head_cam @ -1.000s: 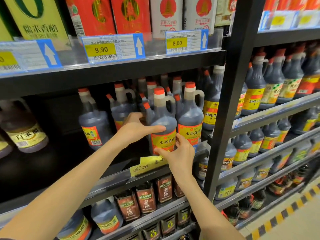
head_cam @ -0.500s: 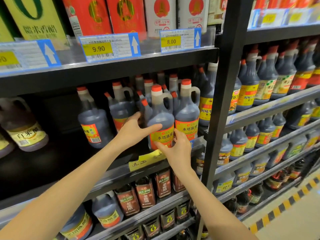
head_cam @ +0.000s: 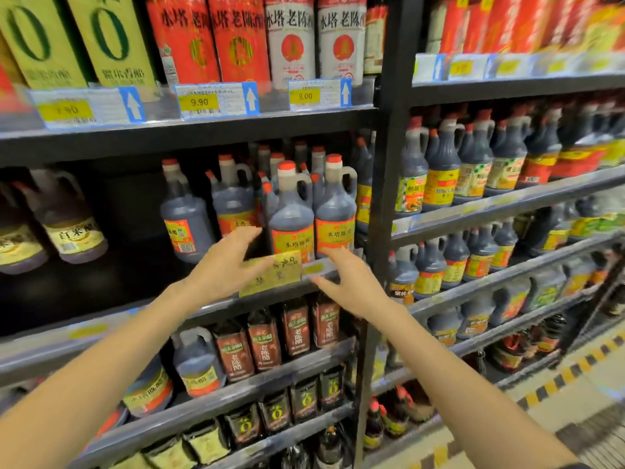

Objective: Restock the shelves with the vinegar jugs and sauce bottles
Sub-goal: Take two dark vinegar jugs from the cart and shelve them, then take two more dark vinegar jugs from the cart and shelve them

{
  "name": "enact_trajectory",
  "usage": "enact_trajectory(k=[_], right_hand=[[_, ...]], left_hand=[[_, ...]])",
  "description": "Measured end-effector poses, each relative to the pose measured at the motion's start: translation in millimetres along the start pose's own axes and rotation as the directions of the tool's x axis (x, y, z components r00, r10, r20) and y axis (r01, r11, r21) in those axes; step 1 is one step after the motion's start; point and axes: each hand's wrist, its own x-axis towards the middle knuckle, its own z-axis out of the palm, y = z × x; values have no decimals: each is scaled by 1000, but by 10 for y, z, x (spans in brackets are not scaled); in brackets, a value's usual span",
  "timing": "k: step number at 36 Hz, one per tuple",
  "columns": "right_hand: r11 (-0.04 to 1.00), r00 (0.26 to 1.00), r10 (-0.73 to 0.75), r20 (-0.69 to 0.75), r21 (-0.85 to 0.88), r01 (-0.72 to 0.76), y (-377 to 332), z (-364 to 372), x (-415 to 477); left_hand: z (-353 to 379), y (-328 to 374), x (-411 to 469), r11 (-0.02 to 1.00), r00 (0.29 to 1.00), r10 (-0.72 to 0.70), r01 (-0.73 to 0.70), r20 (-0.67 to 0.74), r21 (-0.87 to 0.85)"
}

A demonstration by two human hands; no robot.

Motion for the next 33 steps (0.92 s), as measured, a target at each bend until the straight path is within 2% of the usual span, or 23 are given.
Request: enact_trajectory(k=[6,10,16,22,28,33], right_hand=[[989,989,16,146,-147,5,52,-361,-546],[981,988,37,148,-195,-8,118,-589,-962],[949,977,137,162,-304,-83,310,-1027,-1629],[880,941,318,112,-405,-249,502,-1530,-2332],[770,890,456,3,-502,-393,802,-2002,-2898],[671,832,545,-100,-542,-505,1074,-2335,-3336]], left_hand=[[107,347,-360,992,996,80,-85,50,96],[207,596,-596,987,991,109,-118,81,109],[433,1095,-764,977,961,170,-192,219,87],[712,1709,-760,972,933,232,-235,276,-22],[1022,2386,-556,926,845,356,-375,398,-32],[1297,3029,-320,806,713,549,-589,436,-52]])
